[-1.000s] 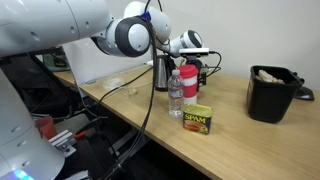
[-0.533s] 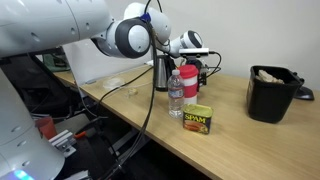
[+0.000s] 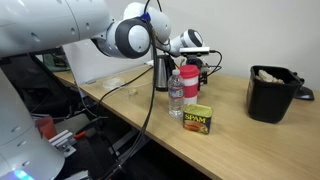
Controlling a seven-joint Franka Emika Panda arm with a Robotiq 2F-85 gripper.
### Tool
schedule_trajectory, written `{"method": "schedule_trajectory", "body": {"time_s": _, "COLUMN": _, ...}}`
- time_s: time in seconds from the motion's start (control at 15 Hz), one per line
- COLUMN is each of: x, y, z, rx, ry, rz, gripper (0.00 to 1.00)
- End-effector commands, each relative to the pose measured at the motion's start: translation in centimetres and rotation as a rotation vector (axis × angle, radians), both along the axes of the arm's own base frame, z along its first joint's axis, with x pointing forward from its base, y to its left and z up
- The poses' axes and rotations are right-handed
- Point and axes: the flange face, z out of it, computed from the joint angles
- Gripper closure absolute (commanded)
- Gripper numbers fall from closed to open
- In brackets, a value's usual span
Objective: Move the pink and white coffee cup to the right side of the table
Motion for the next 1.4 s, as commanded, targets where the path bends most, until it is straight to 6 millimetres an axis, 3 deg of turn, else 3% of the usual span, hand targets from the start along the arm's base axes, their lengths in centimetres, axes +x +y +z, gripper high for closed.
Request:
{"method": "schedule_trajectory", "body": {"time_s": 0.0, "x": 0.3, "y": -0.2, "z": 0.0, "rx": 0.034, "ry": -0.007, "rz": 0.015, "gripper": 0.0}}
{"method": "schedule_trajectory", "body": {"time_s": 1.33, "x": 0.4, "y": 0.2, "z": -1.0, "rx": 0.124, "ry": 0.026, "rz": 0.076, "gripper": 0.0}}
